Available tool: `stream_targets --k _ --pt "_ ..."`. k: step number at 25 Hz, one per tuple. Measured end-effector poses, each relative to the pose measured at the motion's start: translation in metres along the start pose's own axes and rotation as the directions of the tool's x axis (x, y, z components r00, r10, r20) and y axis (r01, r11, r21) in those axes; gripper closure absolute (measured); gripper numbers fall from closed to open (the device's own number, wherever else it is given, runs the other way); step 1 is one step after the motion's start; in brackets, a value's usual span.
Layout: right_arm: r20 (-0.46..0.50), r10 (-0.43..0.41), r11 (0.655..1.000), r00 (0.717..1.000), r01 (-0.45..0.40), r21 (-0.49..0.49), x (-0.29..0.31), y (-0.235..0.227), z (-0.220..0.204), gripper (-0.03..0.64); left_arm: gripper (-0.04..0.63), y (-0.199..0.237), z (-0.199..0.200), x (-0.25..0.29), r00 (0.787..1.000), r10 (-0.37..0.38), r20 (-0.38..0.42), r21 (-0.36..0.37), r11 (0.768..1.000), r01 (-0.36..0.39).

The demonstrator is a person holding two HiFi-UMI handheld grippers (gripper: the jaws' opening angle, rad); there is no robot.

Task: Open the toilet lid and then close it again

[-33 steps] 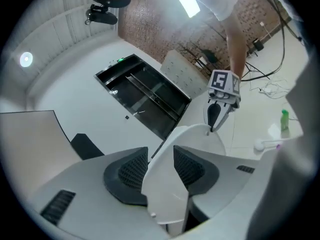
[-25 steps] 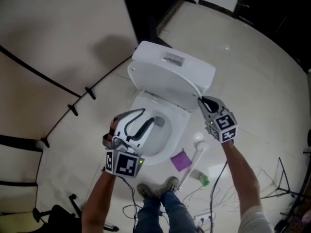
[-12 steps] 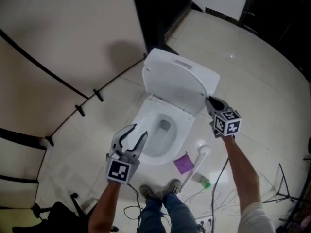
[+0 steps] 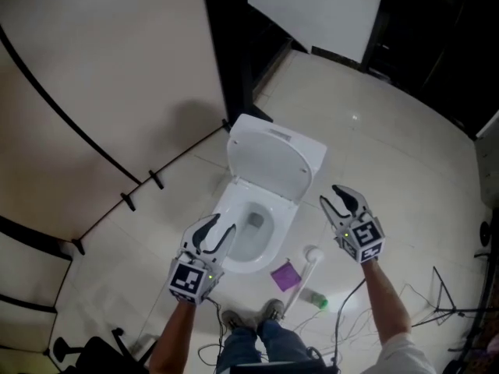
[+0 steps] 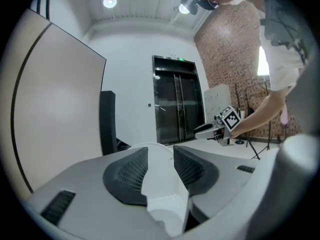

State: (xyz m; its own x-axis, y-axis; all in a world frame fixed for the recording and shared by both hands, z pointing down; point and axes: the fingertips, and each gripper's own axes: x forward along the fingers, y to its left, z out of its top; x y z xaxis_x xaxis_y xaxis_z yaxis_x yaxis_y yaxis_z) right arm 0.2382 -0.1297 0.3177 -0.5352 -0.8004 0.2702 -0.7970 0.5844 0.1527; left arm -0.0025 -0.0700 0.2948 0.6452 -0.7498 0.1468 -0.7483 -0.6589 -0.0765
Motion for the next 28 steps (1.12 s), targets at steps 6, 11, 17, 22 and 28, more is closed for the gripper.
stream_targets --k 6,11,17,22,28 --pt "0.049 0.012 0.999 0.999 -0.009 -0.049 -0.057 0.071 0.056 0.449 0.442 -0.024 0.048 -0.039 0.997 -0.053 0.050 -0.110 0.992 0.058" --pt "0.069 0.037 0.998 0.997 -0.040 0.049 -0.082 0.132 0.065 0.449 0.442 -0.043 0.054 -0.077 0.996 -0.072 0.055 -0.156 0.984 0.080" --pt "0.071 0.082 0.996 0.994 -0.085 0.026 -0.087 0.186 0.070 0.449 0.442 -0.066 0.053 -0.105 0.993 -0.107 0.041 -0.182 0.977 0.113" --pt "0.076 0.105 0.994 0.992 -0.106 0.002 -0.096 0.194 0.077 0.449 0.442 -0.077 0.059 -0.110 0.993 -0.108 0.042 -0.168 0.979 0.113" --pt "0.072 0.117 0.993 0.990 -0.118 0.005 -0.101 0.195 0.070 0.449 0.446 -0.081 0.057 -0.107 0.996 -0.093 0.013 -0.157 0.983 0.094"
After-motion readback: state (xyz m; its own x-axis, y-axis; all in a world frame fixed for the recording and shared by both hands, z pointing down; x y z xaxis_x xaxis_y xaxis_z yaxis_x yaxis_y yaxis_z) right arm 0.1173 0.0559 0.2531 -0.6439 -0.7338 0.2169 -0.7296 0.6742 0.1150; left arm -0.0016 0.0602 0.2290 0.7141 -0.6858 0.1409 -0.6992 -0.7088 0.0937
